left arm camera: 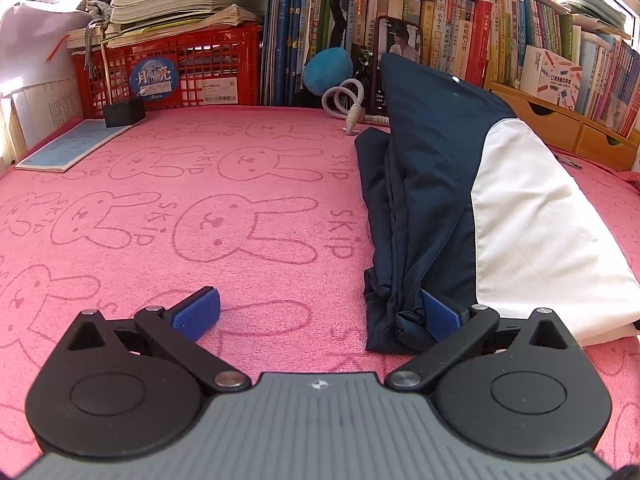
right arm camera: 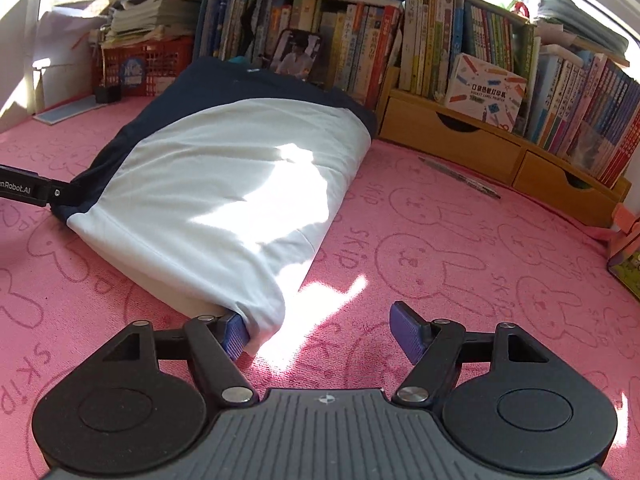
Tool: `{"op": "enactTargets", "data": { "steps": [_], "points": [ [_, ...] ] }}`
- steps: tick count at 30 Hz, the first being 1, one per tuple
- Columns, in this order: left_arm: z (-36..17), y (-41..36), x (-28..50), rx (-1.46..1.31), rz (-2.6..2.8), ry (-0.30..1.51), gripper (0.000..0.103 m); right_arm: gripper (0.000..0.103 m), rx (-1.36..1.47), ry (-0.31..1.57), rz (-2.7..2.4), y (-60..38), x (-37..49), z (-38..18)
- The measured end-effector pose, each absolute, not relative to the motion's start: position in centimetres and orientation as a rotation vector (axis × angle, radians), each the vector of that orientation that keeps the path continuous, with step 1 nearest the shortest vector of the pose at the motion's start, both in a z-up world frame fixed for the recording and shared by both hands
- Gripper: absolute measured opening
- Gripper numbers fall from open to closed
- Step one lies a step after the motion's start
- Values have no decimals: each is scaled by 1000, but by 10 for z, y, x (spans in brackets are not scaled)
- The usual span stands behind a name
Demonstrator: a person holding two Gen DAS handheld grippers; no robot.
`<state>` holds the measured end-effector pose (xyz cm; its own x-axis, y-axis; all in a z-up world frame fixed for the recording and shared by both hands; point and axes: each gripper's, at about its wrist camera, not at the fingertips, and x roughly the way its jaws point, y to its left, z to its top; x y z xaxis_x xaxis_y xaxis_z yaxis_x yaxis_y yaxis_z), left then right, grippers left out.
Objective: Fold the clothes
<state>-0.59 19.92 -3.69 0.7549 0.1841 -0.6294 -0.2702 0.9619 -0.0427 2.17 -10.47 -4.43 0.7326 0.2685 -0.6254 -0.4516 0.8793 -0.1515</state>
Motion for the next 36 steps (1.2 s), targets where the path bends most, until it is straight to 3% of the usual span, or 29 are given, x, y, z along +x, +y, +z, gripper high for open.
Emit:
{"op": "enactTargets", "data": {
  "steps": [14,17,21,30,34,36],
  "points": [
    [-33,223,-28,-126,311,684,103,78,-159,719,450,-131,19,-44],
    [-31,235,-35,-43,457,682,103,79,-225,698,389,-135,13,-42],
    [-15,252,-55,-150,411,660,103,79,-256,693,362,-145,4,-37],
    [13,189,-37,-183,119,559,103,78,281,790,514,-167,40,-37],
    [0,168,-25,-117,113,588,103,74,257,800,557,-149,43,-34],
    [-9,168,-19,-93,148,618,103,74,88,741,549,-133,27,-31]
  ]
}}
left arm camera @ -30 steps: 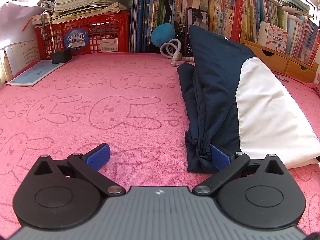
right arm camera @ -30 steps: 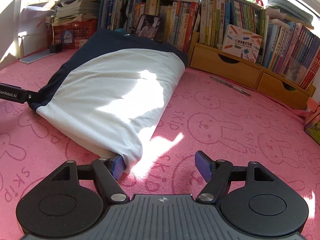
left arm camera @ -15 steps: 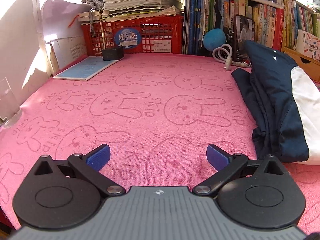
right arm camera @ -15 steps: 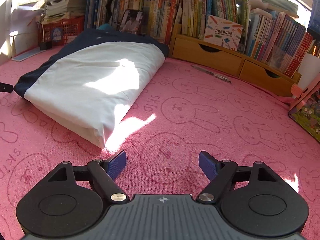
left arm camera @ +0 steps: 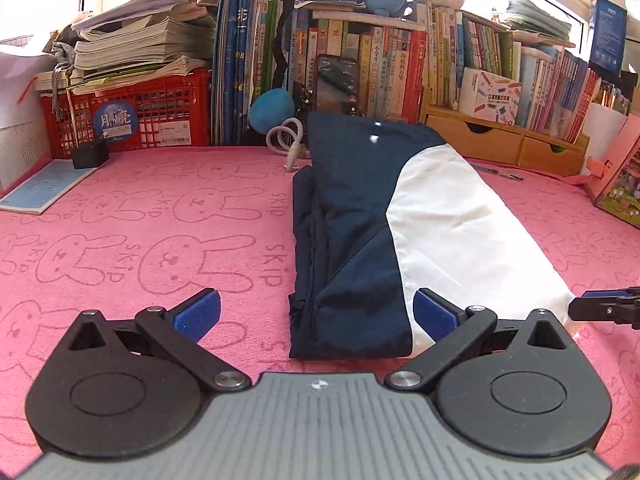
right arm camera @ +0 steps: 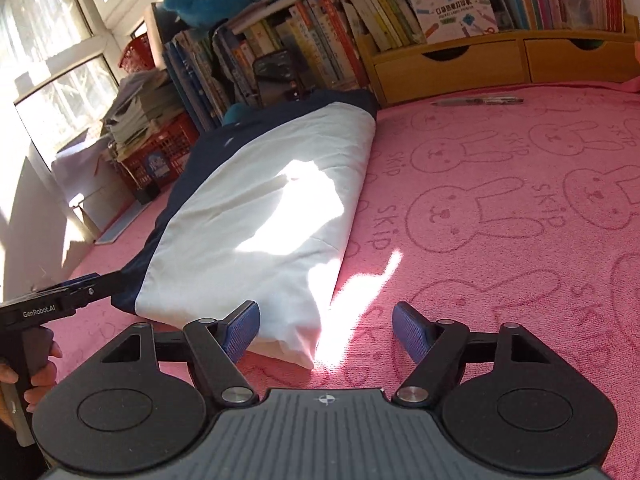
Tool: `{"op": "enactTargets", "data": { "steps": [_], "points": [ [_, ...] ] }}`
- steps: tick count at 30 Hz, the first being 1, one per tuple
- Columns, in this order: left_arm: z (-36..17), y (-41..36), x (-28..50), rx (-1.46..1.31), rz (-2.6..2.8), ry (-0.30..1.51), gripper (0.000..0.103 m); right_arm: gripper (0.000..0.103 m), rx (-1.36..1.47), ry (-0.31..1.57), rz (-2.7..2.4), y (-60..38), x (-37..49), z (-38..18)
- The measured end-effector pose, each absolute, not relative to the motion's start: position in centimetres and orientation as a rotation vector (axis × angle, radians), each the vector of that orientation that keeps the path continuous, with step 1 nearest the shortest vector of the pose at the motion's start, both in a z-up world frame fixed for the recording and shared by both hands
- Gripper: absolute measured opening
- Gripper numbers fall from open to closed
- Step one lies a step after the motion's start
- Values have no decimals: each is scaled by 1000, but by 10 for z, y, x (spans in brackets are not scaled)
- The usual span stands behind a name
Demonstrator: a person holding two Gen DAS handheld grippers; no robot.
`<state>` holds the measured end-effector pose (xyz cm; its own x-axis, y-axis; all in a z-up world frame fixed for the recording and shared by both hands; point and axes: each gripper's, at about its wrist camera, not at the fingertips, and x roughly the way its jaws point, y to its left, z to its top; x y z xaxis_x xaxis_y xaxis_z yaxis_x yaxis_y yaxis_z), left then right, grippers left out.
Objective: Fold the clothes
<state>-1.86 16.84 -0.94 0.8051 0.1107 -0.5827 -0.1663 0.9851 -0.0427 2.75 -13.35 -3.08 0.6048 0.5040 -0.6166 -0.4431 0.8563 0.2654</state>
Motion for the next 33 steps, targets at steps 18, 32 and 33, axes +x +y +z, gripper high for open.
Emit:
{"op": "enactTargets", "data": {
  "steps": [18,32,33],
  "points": [
    [-34,184,-8,-124,212,677,103,75,-74,676,333,-86,41,-46],
    [-28,157,-13,-145,107,710,103,15,-372,460,239,-77,0,-19],
    [-27,151,-15,-146,86,715,103,15,-382,452,229,-83,-3,-16]
  ]
}}
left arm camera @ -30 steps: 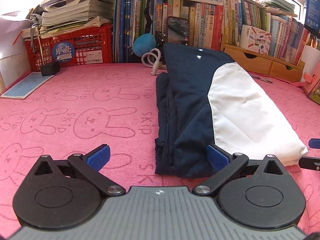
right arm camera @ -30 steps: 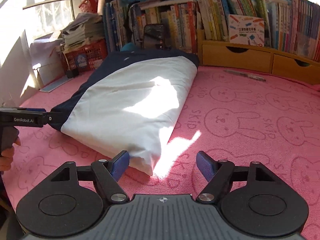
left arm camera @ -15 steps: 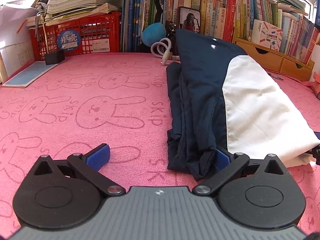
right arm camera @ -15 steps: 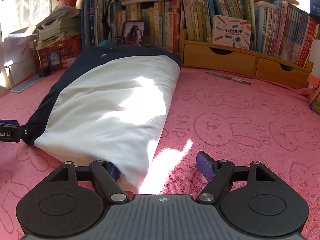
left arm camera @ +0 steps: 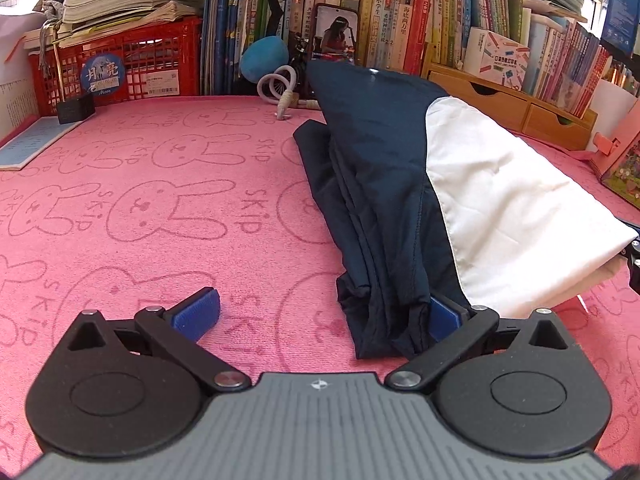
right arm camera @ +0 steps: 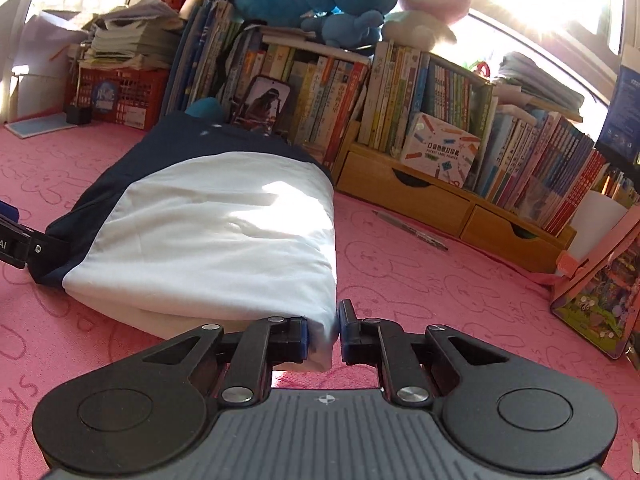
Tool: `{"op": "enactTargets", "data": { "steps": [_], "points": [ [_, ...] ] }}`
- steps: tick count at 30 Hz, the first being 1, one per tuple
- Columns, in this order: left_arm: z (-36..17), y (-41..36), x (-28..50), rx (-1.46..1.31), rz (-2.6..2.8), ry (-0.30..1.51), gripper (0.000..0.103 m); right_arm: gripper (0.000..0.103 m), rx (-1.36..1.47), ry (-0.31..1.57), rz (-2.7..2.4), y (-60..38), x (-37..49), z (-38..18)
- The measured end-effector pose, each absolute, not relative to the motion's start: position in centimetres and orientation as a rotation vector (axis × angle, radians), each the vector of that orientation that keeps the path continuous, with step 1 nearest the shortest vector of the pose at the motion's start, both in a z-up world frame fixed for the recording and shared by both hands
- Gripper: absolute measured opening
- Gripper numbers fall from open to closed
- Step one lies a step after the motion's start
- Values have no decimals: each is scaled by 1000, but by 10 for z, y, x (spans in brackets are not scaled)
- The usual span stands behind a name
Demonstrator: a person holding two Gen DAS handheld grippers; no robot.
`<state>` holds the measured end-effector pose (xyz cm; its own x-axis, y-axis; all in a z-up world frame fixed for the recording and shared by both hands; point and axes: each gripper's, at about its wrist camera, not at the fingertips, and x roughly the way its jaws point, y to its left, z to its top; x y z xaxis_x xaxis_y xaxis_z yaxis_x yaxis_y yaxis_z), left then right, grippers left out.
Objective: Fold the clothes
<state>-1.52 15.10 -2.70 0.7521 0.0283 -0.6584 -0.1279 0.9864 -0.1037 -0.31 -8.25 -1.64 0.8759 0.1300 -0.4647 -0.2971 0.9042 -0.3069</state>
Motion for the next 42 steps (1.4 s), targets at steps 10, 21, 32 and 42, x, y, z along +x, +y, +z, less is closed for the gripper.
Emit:
{"op": "enactTargets", "data": {
  "steps": [10,21,32,42],
  "points": [
    [-26,103,-42,-98,-98,735,103,16,-392,544,165,-157,-62,-14],
    [-32,97,-48,-36,-96,694,103,61,-254,608,399,-200,-98,-6],
    [-37,97,-55,-37,-101,640,103,45,-133,592,475,-134,9,26],
    [-38,102,-58,-73,-125,619,103,40,-273,665,517,-12,113,4]
  ]
}}
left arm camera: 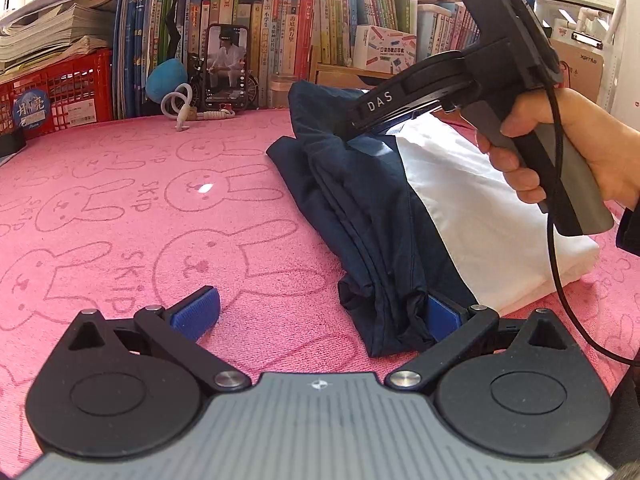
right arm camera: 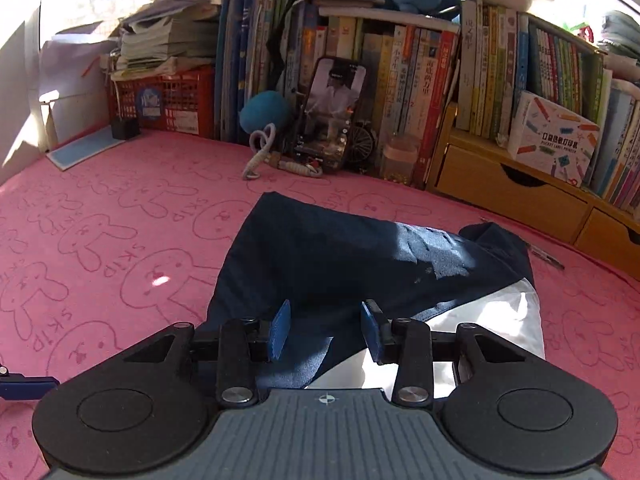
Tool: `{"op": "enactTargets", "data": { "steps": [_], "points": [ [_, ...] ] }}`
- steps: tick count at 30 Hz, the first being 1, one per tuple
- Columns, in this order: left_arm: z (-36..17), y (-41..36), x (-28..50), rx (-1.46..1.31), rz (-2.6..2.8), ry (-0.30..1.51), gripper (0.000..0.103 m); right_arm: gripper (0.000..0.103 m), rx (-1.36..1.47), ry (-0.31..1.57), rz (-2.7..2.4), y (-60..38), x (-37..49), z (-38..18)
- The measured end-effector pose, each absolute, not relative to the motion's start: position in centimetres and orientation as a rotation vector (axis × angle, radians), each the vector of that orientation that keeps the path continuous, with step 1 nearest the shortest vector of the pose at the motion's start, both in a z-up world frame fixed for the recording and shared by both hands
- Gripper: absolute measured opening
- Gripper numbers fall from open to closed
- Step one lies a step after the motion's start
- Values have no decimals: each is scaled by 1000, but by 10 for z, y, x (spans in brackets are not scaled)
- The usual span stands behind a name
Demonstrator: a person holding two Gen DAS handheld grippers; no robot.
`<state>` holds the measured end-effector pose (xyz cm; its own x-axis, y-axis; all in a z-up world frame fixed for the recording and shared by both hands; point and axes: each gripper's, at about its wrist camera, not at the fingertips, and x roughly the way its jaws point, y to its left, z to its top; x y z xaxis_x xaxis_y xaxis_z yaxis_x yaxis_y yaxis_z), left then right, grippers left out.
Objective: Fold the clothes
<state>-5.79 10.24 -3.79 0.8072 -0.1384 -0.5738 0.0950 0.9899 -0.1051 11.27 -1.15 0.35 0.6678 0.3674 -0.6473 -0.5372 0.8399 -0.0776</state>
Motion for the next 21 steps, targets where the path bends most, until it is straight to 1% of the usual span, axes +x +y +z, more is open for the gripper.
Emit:
{"op": "enactTargets", "data": {
  "steps": [7,21],
  "points": [
    [-37,107,-60,-109,-135,604,103,41,-323,652,513,8,138,-22],
    [-37,106,-60,-118,-130,599,103,43,-307,628,522,19,159,-31]
  ]
}}
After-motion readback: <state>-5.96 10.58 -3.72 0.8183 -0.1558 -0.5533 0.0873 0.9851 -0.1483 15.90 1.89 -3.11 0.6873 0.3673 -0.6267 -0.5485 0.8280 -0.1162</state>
